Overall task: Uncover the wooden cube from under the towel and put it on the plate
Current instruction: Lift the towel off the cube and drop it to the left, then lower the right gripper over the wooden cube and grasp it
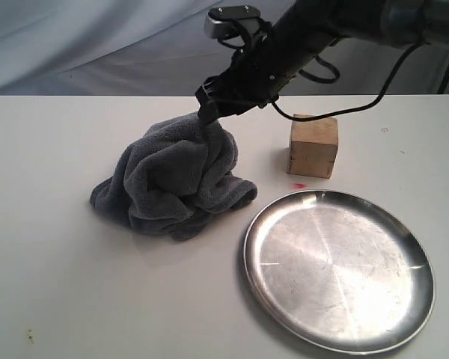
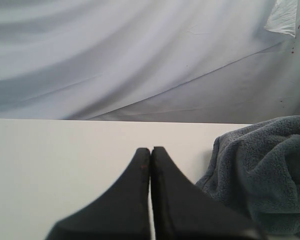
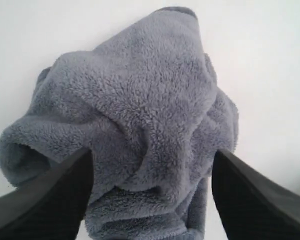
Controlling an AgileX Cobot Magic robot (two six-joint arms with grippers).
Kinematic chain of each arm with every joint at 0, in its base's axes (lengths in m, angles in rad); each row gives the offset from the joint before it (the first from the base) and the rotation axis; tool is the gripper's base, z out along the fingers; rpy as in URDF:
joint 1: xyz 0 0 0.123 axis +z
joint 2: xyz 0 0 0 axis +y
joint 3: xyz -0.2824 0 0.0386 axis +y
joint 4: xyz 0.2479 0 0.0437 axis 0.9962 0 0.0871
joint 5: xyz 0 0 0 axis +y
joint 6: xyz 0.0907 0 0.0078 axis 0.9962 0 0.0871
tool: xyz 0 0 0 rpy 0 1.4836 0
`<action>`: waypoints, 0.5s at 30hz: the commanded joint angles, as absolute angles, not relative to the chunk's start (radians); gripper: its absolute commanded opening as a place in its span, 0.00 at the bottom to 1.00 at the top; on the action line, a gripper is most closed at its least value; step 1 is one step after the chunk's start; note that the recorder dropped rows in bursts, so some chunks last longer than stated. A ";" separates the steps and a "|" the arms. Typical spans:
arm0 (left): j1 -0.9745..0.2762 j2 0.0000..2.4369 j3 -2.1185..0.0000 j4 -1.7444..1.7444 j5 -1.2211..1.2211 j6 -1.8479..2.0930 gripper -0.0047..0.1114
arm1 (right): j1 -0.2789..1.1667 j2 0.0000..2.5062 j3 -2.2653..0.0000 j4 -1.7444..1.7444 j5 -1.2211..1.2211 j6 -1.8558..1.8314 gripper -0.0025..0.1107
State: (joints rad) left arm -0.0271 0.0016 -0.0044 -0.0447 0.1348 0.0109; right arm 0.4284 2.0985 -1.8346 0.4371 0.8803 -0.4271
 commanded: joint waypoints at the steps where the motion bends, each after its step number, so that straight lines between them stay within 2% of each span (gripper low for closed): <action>1: -0.028 0.000 0.000 -0.044 0.133 0.009 0.05 | 0.428 2.035 -1.835 0.278 0.879 -0.294 0.57; 7: -0.028 0.000 0.000 -0.044 0.133 0.009 0.05 | 0.428 2.017 -1.835 -0.053 0.886 0.170 0.57; 11: -0.028 0.000 0.000 -0.044 0.133 0.011 0.05 | 0.428 2.026 -1.835 -0.090 0.856 0.314 0.58; 15: -0.028 0.000 0.000 -0.044 0.133 0.011 0.05 | 0.428 2.043 -1.835 -0.151 0.836 0.434 0.62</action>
State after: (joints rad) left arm -0.0271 0.0016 -0.0044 -0.0447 0.1348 0.0109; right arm 0.4284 2.0331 -1.8346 -0.0895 0.8576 0.3457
